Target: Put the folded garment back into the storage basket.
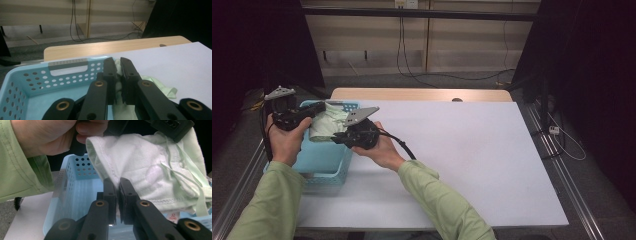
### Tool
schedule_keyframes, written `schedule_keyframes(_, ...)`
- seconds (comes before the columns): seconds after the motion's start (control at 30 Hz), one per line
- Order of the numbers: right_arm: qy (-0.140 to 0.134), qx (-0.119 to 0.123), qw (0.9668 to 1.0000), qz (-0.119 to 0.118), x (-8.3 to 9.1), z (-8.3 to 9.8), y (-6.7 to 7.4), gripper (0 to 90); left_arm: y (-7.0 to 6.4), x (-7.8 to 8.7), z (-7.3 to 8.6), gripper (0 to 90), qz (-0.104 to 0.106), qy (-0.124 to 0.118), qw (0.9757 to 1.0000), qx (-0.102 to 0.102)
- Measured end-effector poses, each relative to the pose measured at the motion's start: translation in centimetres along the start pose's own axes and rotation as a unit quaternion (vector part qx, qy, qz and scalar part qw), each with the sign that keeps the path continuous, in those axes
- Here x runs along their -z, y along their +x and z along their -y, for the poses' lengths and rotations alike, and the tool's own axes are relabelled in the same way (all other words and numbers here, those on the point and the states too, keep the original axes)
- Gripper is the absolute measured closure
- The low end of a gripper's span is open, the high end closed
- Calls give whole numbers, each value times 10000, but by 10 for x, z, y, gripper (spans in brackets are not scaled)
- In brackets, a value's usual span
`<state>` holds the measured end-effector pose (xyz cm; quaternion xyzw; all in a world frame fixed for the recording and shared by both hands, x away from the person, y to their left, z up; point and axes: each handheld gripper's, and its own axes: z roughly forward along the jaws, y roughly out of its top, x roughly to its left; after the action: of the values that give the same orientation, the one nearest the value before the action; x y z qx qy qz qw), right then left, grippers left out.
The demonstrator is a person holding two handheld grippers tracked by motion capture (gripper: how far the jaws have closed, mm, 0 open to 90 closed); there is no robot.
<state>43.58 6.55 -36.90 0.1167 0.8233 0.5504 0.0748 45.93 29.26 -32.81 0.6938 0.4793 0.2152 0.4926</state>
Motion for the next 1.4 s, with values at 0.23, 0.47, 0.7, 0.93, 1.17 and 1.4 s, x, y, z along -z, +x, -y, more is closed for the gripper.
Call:
schedule_keyframes(0.23, 9, 33, 10000, -1, -7, -3, 0, 862, 6, 2, 3, 843, -88, 28, 10000, 7)
schedule_keyframes(0.47, 29, -14, 10000, -5, -15, -1, -2, 862, 14, 1, 7, 842, -144, 47, 9998, 88)
schedule_keyframes(0.7, 45, -29, 10000, -17, -22, -2, -3, 862, 21, 2, 11, 842, -209, 79, 9997, 129)
schedule_keyframes(0.93, 90, -79, 9999, -20, -29, 0, -5, 862, 27, -1, 14, 842, -291, 149, 9993, 168)
schedule_keyframes(1.17, 152, -100, 9998, 23, -34, 4, -8, 862, 31, -2, 18, 843, -337, 249, 9990, 121)
schedule_keyframes(1.4, 195, -135, 9997, -34, -38, 8, -9, 862, 32, -6, 21, 842, -375, 335, 9987, 87)
